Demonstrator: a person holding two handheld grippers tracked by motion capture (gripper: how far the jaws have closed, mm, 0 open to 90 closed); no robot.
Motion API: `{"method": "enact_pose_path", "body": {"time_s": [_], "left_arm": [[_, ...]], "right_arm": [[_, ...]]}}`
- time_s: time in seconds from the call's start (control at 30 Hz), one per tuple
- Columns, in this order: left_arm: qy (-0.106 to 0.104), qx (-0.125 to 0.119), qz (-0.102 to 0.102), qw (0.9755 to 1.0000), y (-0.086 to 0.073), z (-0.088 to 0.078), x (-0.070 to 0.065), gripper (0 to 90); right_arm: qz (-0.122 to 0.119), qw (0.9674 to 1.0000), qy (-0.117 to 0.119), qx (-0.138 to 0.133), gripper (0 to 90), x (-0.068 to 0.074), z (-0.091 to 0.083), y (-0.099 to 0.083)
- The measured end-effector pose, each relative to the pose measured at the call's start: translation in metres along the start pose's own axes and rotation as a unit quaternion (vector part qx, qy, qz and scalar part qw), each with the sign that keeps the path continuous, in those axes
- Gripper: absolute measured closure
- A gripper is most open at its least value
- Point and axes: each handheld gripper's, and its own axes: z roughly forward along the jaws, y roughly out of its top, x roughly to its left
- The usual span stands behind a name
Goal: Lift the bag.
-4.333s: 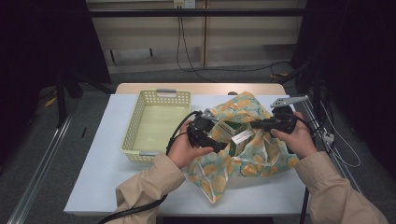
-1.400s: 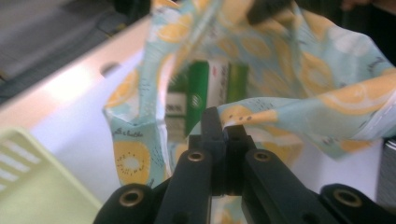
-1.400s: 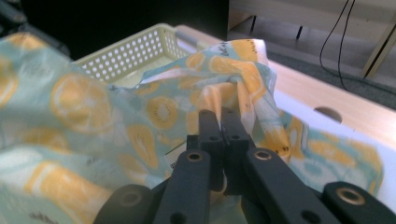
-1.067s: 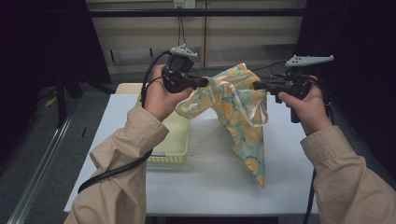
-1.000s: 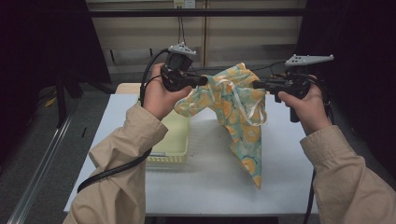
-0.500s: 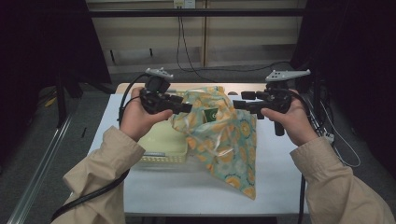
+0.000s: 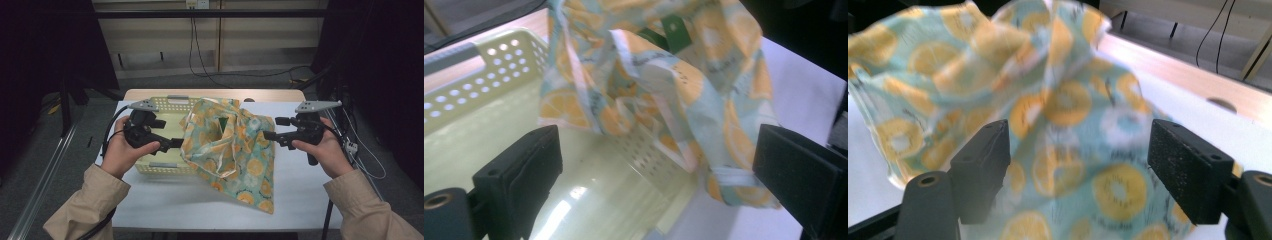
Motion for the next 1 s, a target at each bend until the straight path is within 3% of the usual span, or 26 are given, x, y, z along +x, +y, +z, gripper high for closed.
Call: {"method": "enact_pose_path", "body": {"time_s": [0.03,0.23,0.5,0.57,0.63,0.8,0.9,1.0], "left_arm": [[0.007,0.003,0.003,1.0,-0.003,0.001,-0.001,5.7],[-0.009,0.0,-0.008,0.9999,-0.028,0.005,0.004,6.2],[0.014,0.014,0.002,0.9998,-0.059,0.004,-0.001,7.2],[0.011,0.013,0.002,0.9999,-0.066,0.003,-0.003,7.5],[0.021,0.009,-0.005,0.9997,-0.074,0.002,-0.005,7.8],[0.018,-0.004,-0.016,0.9997,-0.087,-0.005,-0.007,8.0],[0.027,0.004,-0.015,0.9995,-0.093,-0.008,-0.008,8.0],[0.015,-0.006,-0.03,0.9994,-0.104,-0.01,-0.009,7.7]], "right_arm": [[0.0,1.0,-0.001,0.002,24.6,0.0,0.0,-0.006],[-0.004,0.9997,-0.008,0.02,24.2,0.001,0.001,-0.037],[-0.008,0.9989,-0.017,0.044,24.1,0.002,0.0,-0.075],[-0.014,0.9984,-0.019,0.051,24.3,0.004,0.0,-0.083],[-0.017,0.998,-0.025,0.055,24.3,0.005,-0.001,-0.09],[-0.012,0.9982,-0.024,0.053,23.9,0.007,-0.004,-0.108],[-0.01,0.9981,-0.02,0.057,23.3,0.008,-0.005,-0.117],[-0.008,0.9982,-0.021,0.056,22.9,0.008,-0.007,-0.122]]}}
